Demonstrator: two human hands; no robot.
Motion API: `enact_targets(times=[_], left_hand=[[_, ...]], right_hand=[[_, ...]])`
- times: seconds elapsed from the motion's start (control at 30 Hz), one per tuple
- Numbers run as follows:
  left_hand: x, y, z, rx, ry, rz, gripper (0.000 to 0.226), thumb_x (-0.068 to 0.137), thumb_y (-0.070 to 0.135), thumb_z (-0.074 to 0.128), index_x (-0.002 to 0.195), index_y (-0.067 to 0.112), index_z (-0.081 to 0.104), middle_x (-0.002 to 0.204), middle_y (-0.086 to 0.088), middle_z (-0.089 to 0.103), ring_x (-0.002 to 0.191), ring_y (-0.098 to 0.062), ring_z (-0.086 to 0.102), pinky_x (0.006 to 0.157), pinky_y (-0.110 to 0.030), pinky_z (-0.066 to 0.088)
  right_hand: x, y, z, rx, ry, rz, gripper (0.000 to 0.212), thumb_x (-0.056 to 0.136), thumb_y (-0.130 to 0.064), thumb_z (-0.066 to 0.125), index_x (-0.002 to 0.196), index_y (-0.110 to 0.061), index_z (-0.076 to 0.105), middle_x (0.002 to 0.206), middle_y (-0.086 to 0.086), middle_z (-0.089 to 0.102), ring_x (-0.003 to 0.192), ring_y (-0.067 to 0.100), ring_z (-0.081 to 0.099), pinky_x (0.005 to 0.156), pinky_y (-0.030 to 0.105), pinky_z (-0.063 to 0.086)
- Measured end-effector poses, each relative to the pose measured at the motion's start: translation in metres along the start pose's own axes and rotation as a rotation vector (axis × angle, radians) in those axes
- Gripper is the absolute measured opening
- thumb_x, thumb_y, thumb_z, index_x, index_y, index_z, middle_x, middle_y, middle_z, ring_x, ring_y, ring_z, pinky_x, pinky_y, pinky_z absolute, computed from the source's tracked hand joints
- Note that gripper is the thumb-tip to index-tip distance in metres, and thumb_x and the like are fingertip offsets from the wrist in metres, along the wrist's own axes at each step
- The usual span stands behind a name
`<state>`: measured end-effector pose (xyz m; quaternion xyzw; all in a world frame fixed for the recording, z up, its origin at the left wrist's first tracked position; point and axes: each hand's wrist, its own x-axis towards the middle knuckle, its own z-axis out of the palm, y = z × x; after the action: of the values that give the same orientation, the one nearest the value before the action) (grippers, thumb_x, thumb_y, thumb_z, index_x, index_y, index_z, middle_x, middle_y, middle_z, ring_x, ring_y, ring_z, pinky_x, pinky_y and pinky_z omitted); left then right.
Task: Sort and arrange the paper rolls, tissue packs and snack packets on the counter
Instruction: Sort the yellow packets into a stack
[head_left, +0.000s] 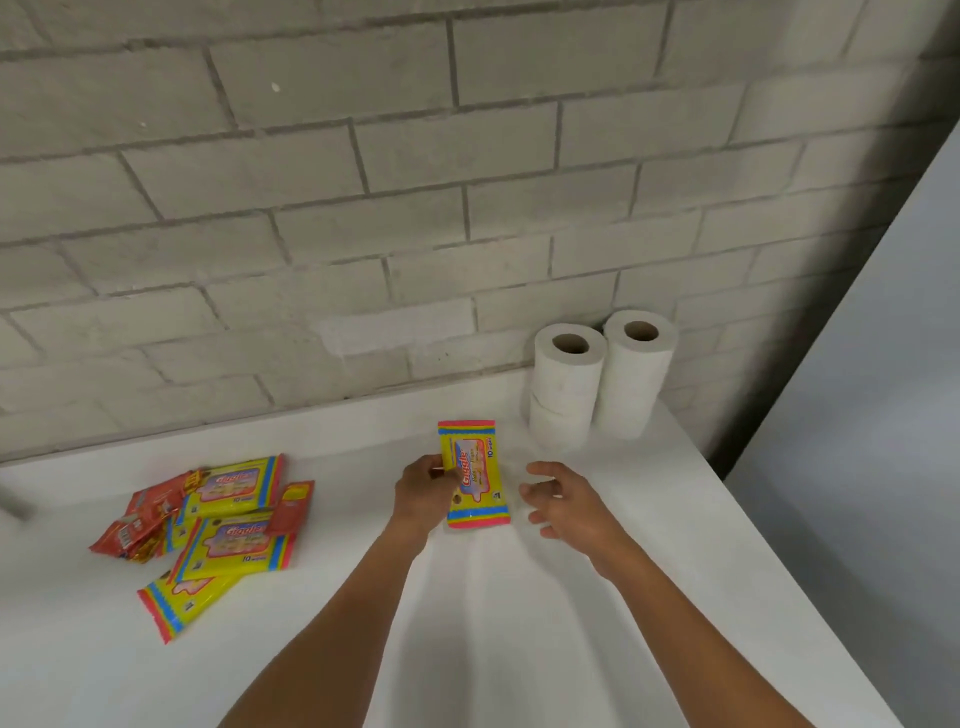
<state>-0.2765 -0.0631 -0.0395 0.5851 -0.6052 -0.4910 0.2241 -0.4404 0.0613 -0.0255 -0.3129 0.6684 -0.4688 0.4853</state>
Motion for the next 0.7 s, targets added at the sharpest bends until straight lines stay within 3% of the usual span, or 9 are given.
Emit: enact_targets(times=[0.13, 0.3, 0.37, 0.47, 0.7], left_hand=[[0.026, 0.002, 0.017, 0.054, 0.056, -0.042, 0.021, 0.09, 0.018, 0.062, 0.109, 0.021, 0.07, 0.08, 0.006, 0.071, 0.064, -0.012, 0.067, 0.072, -0.03, 0.056], [0.049, -0.006, 0.029, 0.233, 0.118, -0.043, 0.045, 0.087, 0.025, 0.062, 0.131, 0.033, 0.052, 0.102, -0.002, 0.071, 0.096, -0.027, 0.067, 0.084, -0.037, 0.054], [0.05, -0.006, 0.033, 0.346, 0.131, 0.023, 0.042, 0.09, 0.027, 0.055, 0.129, 0.041, 0.049, 0.104, -0.003, 0.069, 0.096, -0.029, 0.065, 0.082, -0.037, 0.052], [0.053, -0.008, 0.041, 0.558, 0.12, 0.101, 0.038, 0.096, 0.027, 0.045, 0.131, 0.038, 0.053, 0.116, -0.006, 0.061, 0.107, -0.031, 0.059, 0.089, -0.039, 0.047], [0.057, -0.006, 0.044, 0.779, 0.125, 0.139, 0.037, 0.102, 0.037, 0.039, 0.136, 0.037, 0.053, 0.112, -0.007, 0.055, 0.102, -0.034, 0.06, 0.083, -0.037, 0.046]], right_hand=[[0.004, 0.013, -0.015, -0.005, -0.017, 0.013, 0.032, 0.091, -0.027, 0.068, 0.122, -0.025, 0.059, 0.095, -0.003, 0.064, 0.077, 0.014, 0.064, 0.07, 0.027, 0.052], [0.01, 0.023, -0.024, 0.0, -0.021, 0.021, 0.031, 0.09, -0.033, 0.069, 0.119, -0.028, 0.06, 0.104, 0.005, 0.064, 0.078, 0.014, 0.065, 0.069, 0.026, 0.052], [0.013, 0.023, -0.027, 0.001, -0.027, 0.019, 0.031, 0.091, -0.033, 0.068, 0.12, -0.029, 0.06, 0.103, 0.004, 0.064, 0.078, 0.013, 0.064, 0.068, 0.025, 0.051], [0.018, 0.025, -0.029, 0.014, -0.039, 0.02, 0.03, 0.091, -0.032, 0.068, 0.119, -0.029, 0.06, 0.099, 0.002, 0.063, 0.077, 0.013, 0.064, 0.068, 0.025, 0.051], [0.021, 0.031, -0.028, 0.025, -0.048, 0.018, 0.03, 0.091, -0.033, 0.068, 0.119, -0.029, 0.06, 0.101, 0.003, 0.063, 0.078, 0.014, 0.065, 0.068, 0.024, 0.051]])
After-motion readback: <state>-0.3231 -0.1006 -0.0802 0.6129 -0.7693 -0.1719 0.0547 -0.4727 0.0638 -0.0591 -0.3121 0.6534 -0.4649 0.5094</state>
